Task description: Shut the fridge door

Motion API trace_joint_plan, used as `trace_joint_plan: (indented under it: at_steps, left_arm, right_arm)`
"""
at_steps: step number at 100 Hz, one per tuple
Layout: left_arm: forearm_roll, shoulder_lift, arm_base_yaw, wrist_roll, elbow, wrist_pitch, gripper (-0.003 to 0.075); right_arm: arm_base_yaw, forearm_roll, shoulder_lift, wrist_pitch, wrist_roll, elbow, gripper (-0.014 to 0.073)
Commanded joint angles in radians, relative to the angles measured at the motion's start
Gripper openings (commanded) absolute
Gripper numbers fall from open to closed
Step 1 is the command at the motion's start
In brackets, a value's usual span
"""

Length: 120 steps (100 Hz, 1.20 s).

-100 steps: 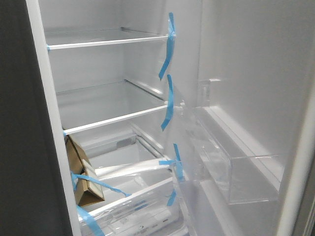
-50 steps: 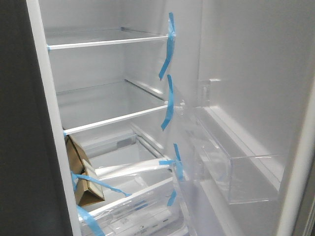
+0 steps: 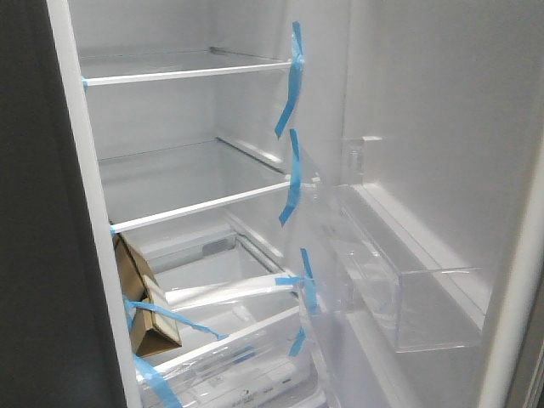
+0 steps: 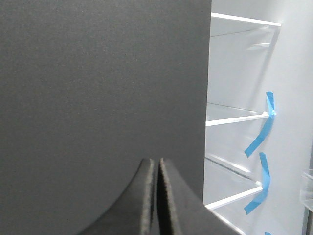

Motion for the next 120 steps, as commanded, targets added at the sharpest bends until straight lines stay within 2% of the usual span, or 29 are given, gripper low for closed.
trace_joint_plan:
  at_steps: [1,19,38,75,102,120]
  left_arm:
    - [-0.004,-0.011,0.002,-0.002,0.035,-0.073,-0.002]
    - [-0.004,-0.011,0.002,-0.002,0.035,-0.073,-0.002]
    - [-0.004,-0.011,0.002,-0.002,0.035,-0.073,-0.002]
    - [-0.004,-0.011,0.002,-0.002,0.035,-0.073,-0.002]
    - [-0.004,-0.011,0.002,-0.002,0.035,-0.073,-0.002]
    - [-0.004,-0.011,0.002,-0.002,0.035,-0.073,-0.002]
  right_arm:
    - [-0.069,0.139,0.047,-0.088,-0.044,-0.033,-0.0046]
    - [-0.179,0.435,0.128,-0.141,-0.142,-0.033,-0.0046]
    - [-0.203,0.603,0.237,-0.201,-0.153,-0.033,-0.0046]
    - [-0.205,0.766,0.45,-0.208,-0.153,-0.033,-0.0046]
    - [-0.205,0.79,0.562,-0.195,-0.153,-0.033,-0.0046]
    - [-0.205,0.856,0.609,-0.097,-0.153,-0.035,-0.0046]
